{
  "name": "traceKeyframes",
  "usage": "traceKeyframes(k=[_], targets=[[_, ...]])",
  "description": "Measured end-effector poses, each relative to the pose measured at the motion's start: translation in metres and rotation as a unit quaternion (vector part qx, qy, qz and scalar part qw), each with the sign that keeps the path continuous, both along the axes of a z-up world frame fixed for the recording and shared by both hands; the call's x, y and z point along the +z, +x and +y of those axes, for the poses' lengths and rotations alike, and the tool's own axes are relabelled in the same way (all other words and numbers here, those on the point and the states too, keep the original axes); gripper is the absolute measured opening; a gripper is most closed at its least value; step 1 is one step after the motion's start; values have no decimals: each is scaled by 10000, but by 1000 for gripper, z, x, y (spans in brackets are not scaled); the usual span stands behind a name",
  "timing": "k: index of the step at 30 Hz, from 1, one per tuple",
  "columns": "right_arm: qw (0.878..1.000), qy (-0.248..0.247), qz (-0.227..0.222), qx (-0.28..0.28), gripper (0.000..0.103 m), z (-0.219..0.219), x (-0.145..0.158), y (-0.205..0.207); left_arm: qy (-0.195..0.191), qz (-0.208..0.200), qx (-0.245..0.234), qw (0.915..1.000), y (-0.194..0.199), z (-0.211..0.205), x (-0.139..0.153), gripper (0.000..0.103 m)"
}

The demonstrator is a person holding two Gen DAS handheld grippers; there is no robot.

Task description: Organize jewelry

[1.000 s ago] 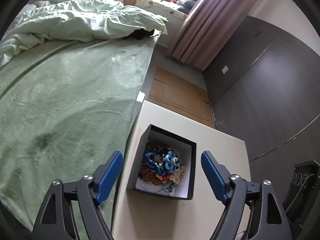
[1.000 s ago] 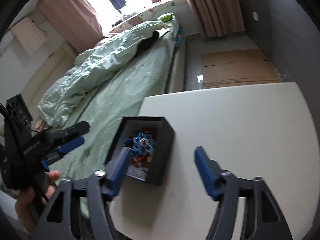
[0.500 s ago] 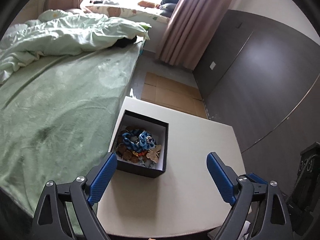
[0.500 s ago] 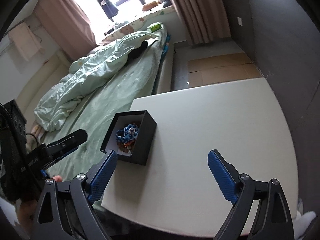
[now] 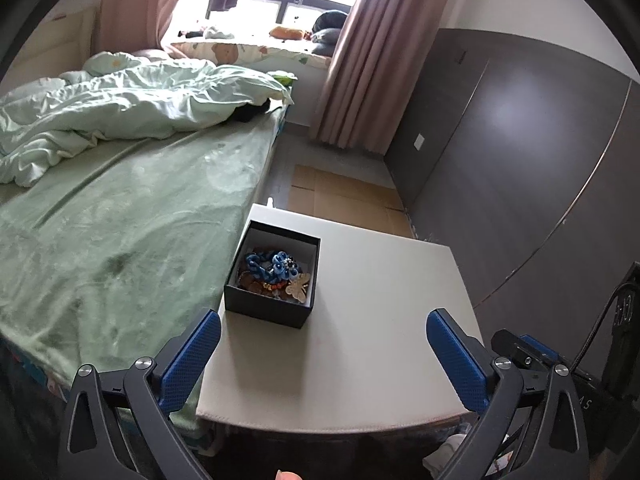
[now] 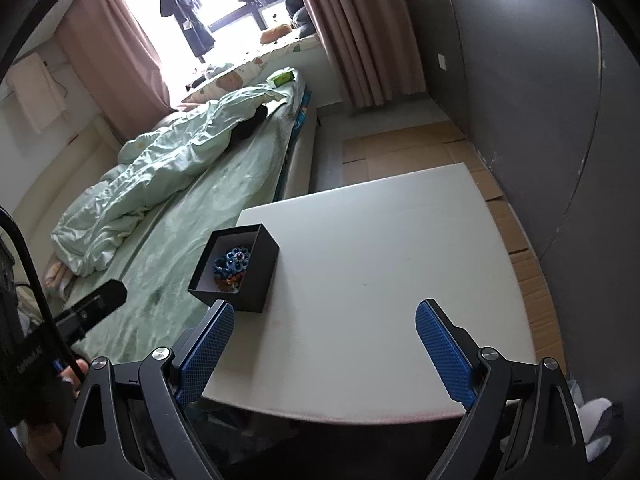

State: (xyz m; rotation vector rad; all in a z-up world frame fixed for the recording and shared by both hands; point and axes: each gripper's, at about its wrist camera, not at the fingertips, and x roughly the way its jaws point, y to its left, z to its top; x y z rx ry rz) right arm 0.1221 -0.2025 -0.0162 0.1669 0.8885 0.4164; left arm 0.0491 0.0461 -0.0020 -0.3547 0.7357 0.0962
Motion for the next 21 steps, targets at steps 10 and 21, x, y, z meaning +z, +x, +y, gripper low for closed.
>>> traceKeyframes(k=[10, 21], targets=[[9999, -47, -134, 85, 93, -7, 26, -23, 510, -93, -127, 9986, -16, -18, 26, 103], [9988, -280, -393, 112, 103, -10, 53, -40, 968, -354, -99, 9946, -30, -27, 48, 103]])
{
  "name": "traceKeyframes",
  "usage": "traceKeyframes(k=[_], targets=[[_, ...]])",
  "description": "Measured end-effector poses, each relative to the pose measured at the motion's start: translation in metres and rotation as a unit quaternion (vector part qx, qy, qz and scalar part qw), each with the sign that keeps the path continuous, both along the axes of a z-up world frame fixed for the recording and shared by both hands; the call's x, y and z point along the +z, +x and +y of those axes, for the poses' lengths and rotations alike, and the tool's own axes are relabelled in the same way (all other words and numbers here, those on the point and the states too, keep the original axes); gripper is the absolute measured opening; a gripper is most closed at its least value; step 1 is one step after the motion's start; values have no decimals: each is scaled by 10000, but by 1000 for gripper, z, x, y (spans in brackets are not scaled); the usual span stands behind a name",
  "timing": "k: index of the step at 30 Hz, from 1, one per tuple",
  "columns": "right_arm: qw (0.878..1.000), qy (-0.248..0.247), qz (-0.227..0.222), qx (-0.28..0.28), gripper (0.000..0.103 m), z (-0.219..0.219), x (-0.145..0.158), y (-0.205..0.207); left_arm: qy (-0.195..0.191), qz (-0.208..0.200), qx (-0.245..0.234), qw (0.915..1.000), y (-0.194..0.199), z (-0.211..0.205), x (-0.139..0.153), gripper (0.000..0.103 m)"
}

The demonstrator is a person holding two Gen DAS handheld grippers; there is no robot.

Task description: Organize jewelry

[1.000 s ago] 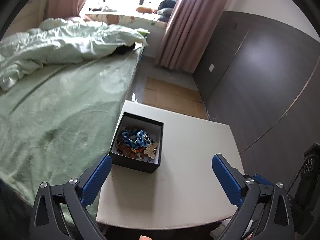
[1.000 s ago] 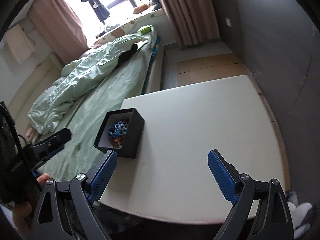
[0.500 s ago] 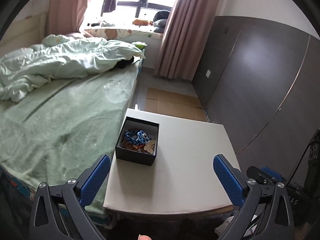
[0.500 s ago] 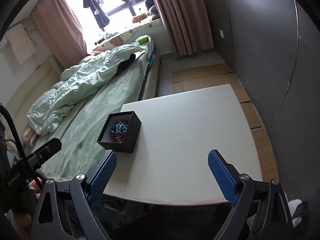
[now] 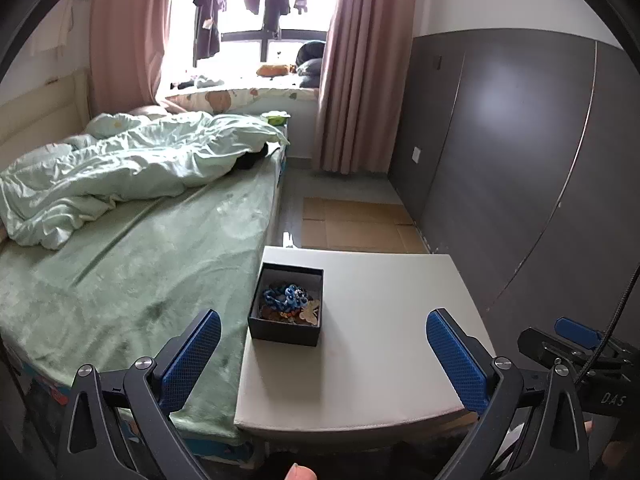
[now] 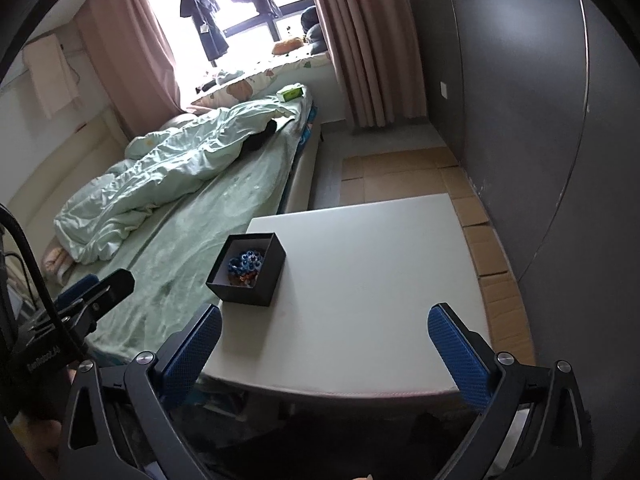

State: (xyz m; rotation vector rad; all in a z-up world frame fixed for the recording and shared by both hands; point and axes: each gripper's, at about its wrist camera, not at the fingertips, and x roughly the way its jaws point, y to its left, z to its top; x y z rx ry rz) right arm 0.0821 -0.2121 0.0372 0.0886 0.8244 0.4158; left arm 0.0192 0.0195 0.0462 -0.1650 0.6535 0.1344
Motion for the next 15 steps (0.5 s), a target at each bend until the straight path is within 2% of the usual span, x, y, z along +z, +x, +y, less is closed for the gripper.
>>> traceKeyframes(k=[15], targets=[[9999, -78, -63, 37, 103, 6, 3, -2, -21, -158, -141, 9998, -11, 3, 7, 103]])
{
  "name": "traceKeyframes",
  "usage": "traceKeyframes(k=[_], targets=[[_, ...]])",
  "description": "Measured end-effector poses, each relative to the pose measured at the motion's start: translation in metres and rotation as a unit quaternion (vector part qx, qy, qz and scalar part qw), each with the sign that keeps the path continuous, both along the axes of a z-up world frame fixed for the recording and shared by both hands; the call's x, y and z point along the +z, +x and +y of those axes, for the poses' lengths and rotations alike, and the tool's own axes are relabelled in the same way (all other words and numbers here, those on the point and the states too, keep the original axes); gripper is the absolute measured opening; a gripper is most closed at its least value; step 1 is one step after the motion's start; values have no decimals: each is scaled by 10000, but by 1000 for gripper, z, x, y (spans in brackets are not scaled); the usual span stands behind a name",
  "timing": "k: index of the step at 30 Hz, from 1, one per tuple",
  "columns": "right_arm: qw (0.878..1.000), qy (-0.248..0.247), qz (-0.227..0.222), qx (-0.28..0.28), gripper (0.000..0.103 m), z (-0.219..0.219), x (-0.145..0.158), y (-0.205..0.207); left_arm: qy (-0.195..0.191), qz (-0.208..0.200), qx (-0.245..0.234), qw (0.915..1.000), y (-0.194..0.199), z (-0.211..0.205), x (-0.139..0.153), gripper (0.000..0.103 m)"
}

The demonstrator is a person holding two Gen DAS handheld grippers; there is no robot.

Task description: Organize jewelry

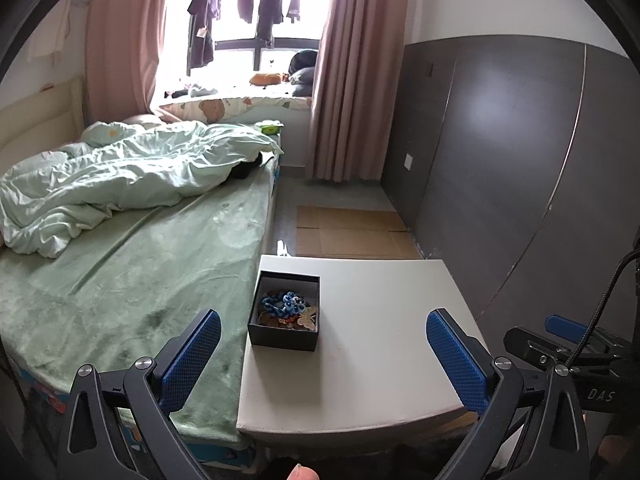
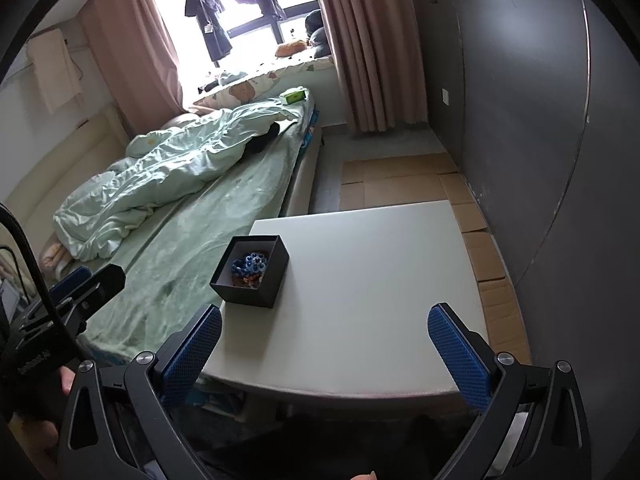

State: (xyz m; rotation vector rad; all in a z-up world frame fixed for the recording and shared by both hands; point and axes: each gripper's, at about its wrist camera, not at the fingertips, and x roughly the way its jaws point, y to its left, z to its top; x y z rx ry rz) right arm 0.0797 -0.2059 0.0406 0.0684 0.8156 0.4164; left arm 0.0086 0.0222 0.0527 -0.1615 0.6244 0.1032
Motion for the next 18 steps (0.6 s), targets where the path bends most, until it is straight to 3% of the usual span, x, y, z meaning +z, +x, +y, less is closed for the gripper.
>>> traceKeyframes(k=[18], targets=[[10000, -11, 9, -41, 103, 0, -2, 2, 70, 9, -78, 9999, 4, -4, -1, 103]])
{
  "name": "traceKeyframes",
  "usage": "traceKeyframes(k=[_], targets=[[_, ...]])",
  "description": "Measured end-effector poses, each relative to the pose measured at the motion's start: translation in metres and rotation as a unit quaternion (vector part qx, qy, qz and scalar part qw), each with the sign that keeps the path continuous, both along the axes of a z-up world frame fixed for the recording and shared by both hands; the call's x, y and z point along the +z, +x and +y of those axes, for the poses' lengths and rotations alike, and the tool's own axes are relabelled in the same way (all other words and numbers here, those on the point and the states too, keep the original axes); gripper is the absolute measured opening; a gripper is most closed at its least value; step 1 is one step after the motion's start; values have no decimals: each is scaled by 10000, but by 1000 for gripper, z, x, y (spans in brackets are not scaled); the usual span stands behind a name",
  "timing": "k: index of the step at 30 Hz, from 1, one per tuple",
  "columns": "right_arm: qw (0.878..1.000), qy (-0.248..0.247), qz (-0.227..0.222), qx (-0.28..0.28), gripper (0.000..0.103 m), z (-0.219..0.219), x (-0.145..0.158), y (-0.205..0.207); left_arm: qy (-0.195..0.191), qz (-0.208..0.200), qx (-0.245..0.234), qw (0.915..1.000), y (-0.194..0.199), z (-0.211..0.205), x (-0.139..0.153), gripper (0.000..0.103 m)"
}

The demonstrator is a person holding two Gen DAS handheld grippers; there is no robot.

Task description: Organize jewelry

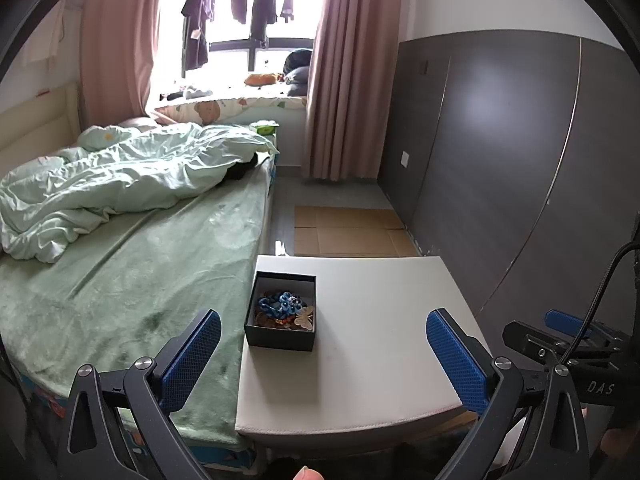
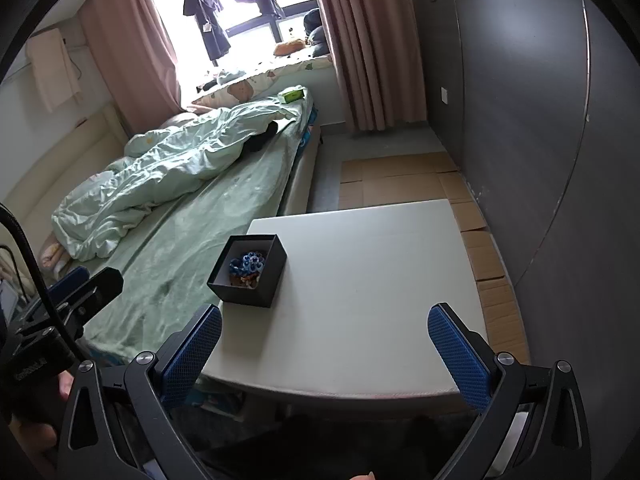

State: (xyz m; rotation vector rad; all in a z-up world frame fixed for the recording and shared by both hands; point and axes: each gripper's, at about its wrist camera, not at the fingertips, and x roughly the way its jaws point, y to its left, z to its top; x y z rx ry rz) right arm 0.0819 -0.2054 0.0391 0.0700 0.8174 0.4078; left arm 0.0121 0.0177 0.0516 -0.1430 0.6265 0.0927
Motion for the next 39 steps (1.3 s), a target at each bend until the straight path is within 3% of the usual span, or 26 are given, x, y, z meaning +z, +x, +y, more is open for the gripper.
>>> traceKeyframes(k=[39], targets=[[9998, -146, -36, -115, 103, -3, 2, -3, -63, 7, 57, 10000, 1, 3, -2, 103]])
